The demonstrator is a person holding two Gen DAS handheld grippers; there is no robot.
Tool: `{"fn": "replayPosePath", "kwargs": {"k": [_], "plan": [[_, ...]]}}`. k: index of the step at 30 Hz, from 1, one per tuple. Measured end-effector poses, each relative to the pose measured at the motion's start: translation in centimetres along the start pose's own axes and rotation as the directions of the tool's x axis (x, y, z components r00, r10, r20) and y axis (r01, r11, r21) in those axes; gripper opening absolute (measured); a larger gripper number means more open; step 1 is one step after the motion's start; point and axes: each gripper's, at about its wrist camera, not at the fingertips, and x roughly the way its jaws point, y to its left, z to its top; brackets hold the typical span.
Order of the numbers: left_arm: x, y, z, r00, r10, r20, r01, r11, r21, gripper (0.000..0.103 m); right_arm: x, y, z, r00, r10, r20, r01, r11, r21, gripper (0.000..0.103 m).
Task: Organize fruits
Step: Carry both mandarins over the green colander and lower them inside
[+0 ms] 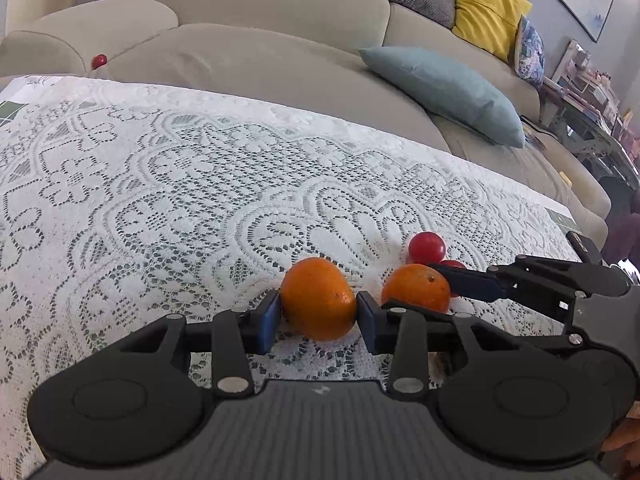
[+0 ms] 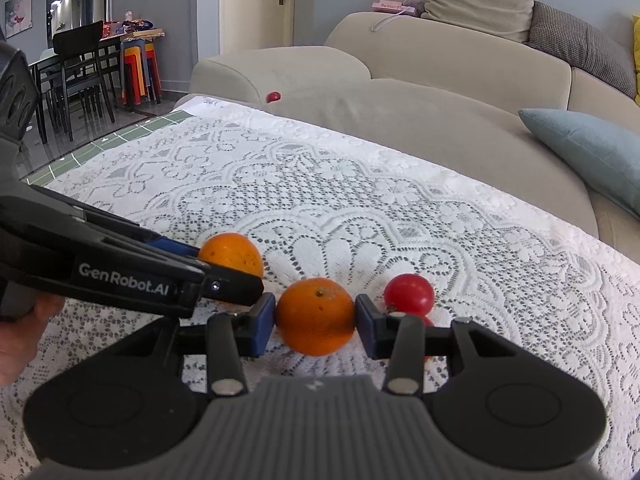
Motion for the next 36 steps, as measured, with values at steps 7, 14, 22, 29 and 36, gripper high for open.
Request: {"fn": "replayPosePath", "kwargs": {"k": [7, 14, 22, 29, 36], "plan": [[-1.3, -0.2, -0.1, 1.0, 0.018, 0.02, -0.017, 0.999, -0.032, 0.045, -1.8, 0.7, 0.2, 0.999, -0.016, 0.031, 0.016, 1.0, -0.022, 0.041], [-3.6, -1.4, -0.5, 0.997, 0.031, 0.067, -0.026, 0.997, -0.071, 0.045, -5.1, 0.9, 0.7, 0.997, -0.027, 0.077, 0.03, 0.999, -0.034, 0.04], [-6.7, -3.6, -1.4, 0.995, 0.045, 0.084, -0.037, 0.995, -0.093, 0.045, -8.4, 1.1, 0.9, 0.997, -0.029, 0.068, 0.031, 0.999, -0.029, 0.04], [-8.9, -5.4, -2.2, 0.994, 0.056, 0.09, -0.048, 0.995, -0.087, 0.045, -11.4, 1.3, 0.0, 0.998, -0.014, 0.066, 0.017, 0.999, -0.05, 0.04], [-10.0, -9.3, -2.7, 0.996, 0.002, 0.089, 0.0, 1.0, -0.02, 0.045, -16.4, -0.8, -2.2, 0.997, -0.012, 0.076, 0.014, 0.999, -0.034, 0.04]]}}
